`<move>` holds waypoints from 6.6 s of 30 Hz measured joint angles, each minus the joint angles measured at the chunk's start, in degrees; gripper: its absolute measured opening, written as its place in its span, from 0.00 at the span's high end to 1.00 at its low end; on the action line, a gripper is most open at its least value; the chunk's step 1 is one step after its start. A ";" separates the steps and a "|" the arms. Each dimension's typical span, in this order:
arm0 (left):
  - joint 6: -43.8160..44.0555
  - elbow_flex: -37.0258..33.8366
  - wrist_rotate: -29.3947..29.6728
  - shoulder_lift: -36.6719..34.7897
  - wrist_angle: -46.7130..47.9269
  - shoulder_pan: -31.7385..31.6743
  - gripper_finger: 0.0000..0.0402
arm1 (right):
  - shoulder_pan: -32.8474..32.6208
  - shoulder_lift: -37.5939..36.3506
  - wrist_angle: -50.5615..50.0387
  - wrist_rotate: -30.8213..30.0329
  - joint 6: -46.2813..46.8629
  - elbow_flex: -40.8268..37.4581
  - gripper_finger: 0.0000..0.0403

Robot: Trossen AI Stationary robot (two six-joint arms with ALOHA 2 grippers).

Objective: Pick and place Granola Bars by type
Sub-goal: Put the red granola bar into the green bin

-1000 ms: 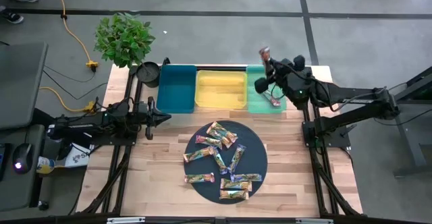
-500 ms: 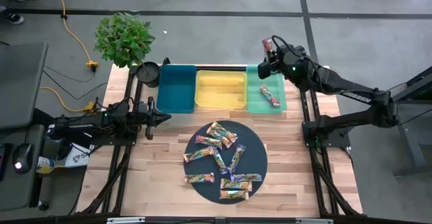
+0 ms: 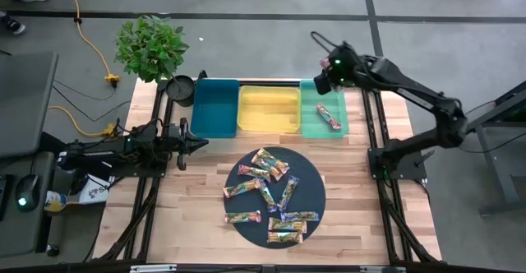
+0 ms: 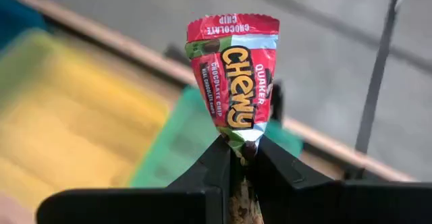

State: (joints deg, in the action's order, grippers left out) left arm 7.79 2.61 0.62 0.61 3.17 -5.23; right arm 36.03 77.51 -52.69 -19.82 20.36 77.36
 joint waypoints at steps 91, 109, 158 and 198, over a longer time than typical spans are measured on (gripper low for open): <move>0.02 0.00 -0.02 0.02 0.01 0.00 0.98 | -55.74 2.36 37.06 10.12 -2.38 -19.06 0.55; 0.00 0.00 0.00 -0.01 0.01 0.00 0.98 | -55.71 0.86 34.41 10.25 3.66 -19.06 0.56; 3.02 0.00 0.28 0.02 -0.50 0.00 0.98 | -58.58 -57.80 63.27 -14.59 15.82 -73.02 0.73; 3.30 4.11 2.01 1.91 -10.63 0.00 0.98 | -58.58 -73.58 49.49 -23.58 15.15 -72.94 0.99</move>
State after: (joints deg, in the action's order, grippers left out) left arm 11.09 6.72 2.64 2.52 -7.46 -5.23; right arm -22.55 3.93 -3.20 -43.40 35.51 4.43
